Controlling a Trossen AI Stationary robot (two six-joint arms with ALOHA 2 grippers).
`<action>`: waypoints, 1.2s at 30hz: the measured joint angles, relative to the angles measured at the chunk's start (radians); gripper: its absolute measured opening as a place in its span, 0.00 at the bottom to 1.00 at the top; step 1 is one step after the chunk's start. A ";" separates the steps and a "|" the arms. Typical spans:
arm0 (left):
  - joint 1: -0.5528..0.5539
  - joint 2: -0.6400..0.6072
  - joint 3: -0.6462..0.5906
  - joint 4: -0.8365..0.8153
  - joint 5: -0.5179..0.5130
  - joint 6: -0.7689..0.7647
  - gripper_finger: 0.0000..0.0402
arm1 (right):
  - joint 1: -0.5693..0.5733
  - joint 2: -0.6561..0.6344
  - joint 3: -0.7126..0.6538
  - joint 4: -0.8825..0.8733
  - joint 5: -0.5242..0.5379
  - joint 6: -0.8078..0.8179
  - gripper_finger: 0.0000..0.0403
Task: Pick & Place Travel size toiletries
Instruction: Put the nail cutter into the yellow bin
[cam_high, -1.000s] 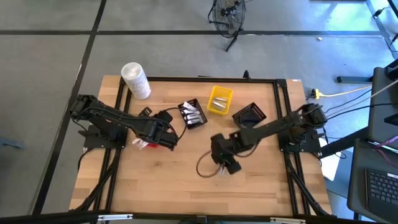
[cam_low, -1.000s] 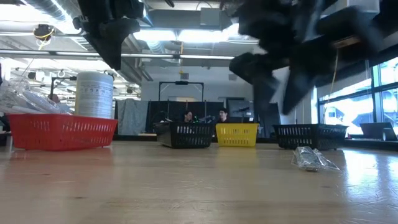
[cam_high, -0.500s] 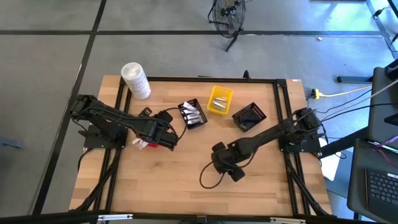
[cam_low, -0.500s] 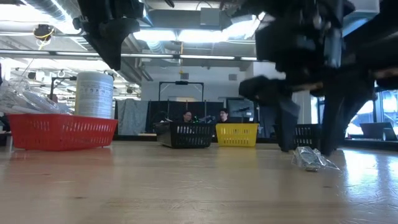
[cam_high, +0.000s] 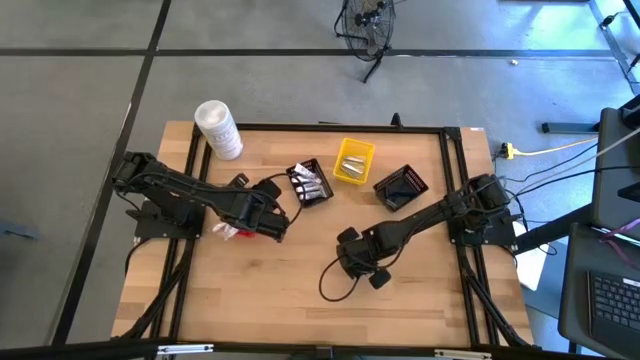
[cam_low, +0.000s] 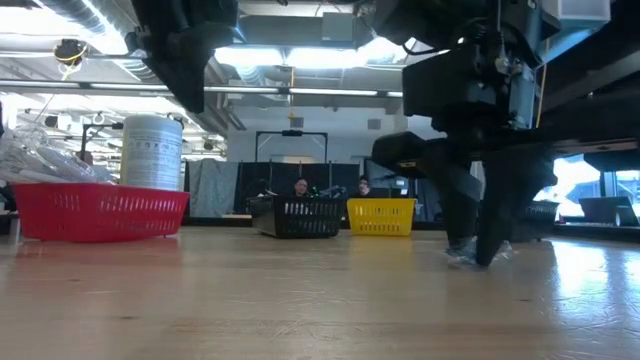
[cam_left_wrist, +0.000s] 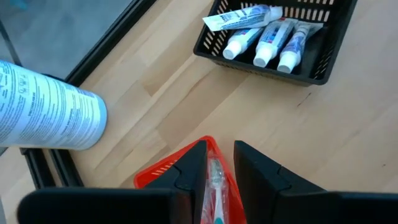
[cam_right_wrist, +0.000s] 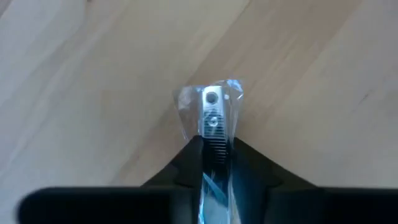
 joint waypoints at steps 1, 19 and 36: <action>0.000 0.000 0.000 0.000 0.000 0.002 0.19 | -0.003 -0.005 -0.001 -0.001 0.000 0.000 0.13; 0.000 0.000 0.000 0.023 0.000 0.005 0.19 | -0.254 -0.196 0.113 -0.317 0.410 -0.131 0.11; -0.002 0.000 0.000 0.022 0.052 0.258 0.19 | -0.742 -0.234 0.114 -0.070 0.174 -0.056 0.13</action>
